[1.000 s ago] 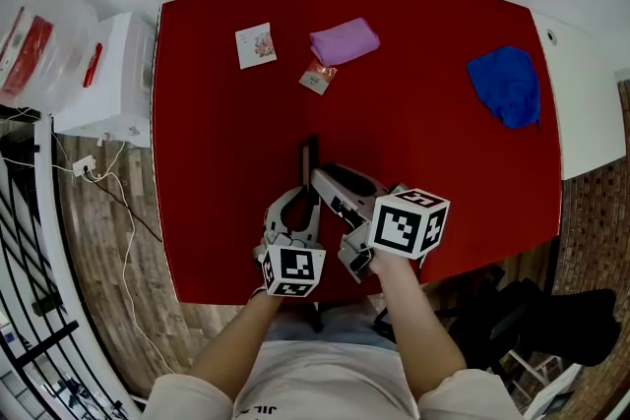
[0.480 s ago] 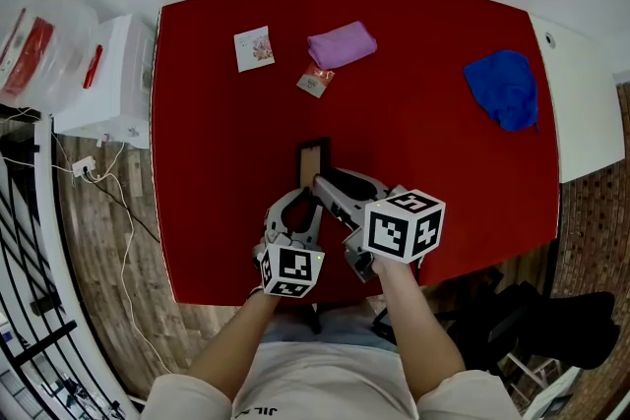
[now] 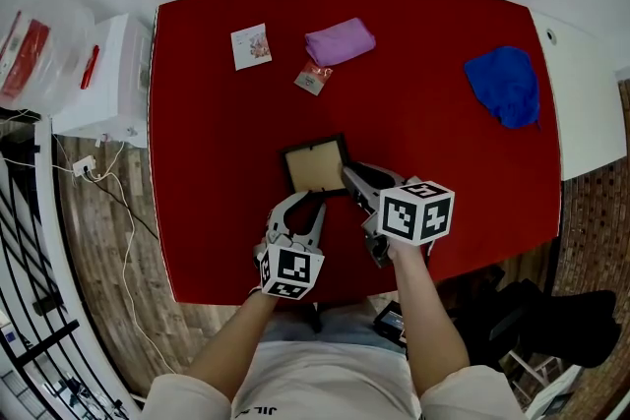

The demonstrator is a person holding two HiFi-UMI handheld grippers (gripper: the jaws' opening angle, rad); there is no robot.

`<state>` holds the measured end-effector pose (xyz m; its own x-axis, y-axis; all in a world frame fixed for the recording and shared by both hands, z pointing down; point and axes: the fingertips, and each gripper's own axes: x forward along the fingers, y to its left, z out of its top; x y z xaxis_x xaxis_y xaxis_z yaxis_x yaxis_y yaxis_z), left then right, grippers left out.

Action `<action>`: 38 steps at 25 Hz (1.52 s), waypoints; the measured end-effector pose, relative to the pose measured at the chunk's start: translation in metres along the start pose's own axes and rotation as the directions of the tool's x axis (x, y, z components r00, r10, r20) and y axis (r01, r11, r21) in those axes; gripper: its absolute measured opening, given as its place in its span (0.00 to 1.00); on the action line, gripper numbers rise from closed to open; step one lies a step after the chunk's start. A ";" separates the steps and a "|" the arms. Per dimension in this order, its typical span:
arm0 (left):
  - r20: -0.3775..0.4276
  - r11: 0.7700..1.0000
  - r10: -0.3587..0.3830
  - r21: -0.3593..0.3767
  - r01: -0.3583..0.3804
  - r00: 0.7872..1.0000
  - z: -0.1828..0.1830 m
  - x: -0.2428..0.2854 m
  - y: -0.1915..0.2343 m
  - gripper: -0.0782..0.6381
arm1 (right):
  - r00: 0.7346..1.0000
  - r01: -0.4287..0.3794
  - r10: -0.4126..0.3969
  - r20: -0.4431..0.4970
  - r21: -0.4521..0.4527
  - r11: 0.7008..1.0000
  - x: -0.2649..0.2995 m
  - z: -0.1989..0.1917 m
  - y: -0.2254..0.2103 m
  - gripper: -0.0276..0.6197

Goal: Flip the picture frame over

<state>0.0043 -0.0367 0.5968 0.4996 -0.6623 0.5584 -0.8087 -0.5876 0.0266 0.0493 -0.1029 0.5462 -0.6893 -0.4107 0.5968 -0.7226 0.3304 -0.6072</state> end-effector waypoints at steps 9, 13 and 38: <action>-0.025 0.997 0.038 -0.065 -0.039 0.999 -0.012 -0.005 0.025 0.25 | 0.993 0.092 -0.090 -0.082 0.015 0.996 0.023 -0.031 -0.051 0.14; -0.051 0.997 0.033 -0.068 -0.037 0.998 -0.019 -0.002 0.027 0.25 | 0.980 0.158 -0.163 -0.112 -0.052 0.986 0.026 -0.045 -0.059 0.14; -0.034 0.995 0.037 -0.093 -0.040 0.999 0.007 -0.019 0.036 0.24 | 0.935 0.338 -0.351 0.049 -0.417 0.844 -0.002 -0.025 -0.030 0.17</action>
<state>-0.0319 -0.0482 0.5814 0.4587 -0.6673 0.5868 -0.8534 -0.5147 0.0818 0.0708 -0.0907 0.5766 -0.3886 -0.5416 0.7455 -0.8647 0.4938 -0.0919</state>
